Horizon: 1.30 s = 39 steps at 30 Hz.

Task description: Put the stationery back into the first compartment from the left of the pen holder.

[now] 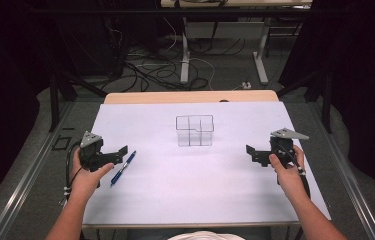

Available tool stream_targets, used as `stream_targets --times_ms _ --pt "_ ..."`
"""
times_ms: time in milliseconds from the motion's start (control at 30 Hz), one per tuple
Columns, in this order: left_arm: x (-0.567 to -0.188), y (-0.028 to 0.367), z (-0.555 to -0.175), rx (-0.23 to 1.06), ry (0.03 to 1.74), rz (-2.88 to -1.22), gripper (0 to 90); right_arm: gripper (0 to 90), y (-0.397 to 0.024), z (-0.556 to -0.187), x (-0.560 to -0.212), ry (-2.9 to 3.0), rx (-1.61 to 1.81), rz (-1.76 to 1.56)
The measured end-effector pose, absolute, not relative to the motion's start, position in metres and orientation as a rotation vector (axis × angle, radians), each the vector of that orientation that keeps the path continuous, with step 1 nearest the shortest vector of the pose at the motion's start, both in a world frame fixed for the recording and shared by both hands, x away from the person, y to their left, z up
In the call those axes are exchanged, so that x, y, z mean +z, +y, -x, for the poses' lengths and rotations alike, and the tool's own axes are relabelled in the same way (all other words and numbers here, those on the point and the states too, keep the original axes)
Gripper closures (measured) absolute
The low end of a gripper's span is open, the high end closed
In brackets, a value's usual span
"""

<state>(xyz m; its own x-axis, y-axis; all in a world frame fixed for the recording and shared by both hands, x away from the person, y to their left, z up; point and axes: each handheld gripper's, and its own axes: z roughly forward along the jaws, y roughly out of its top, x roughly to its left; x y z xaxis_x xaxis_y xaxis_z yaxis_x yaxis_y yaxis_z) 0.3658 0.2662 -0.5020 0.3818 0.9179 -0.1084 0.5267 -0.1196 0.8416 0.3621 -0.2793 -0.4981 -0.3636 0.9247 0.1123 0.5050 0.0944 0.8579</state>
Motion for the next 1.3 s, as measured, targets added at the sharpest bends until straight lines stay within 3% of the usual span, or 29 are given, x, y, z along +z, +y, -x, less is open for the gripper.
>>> stream_targets --times_ms 367,633,800,1300 --pt "-0.489 0.258 -0.370 0.577 1.248 -1.871 3.5 0.0 -0.279 -0.360 -0.503 1.935 1.199 -1.393" --pt "-0.482 0.248 -0.378 0.569 1.248 -1.976 15.8 0.0 -0.280 -0.361 -0.509 1.953 1.134 -1.393" --pt "-0.478 0.239 -0.386 0.588 1.233 -2.035 18.3 0.0 -0.278 -0.361 -0.511 1.953 1.123 -1.392" --pt "-0.475 0.232 -0.403 0.399 1.289 -2.164 33.3 0.0 -0.280 -0.359 -0.511 1.969 1.115 -1.373"
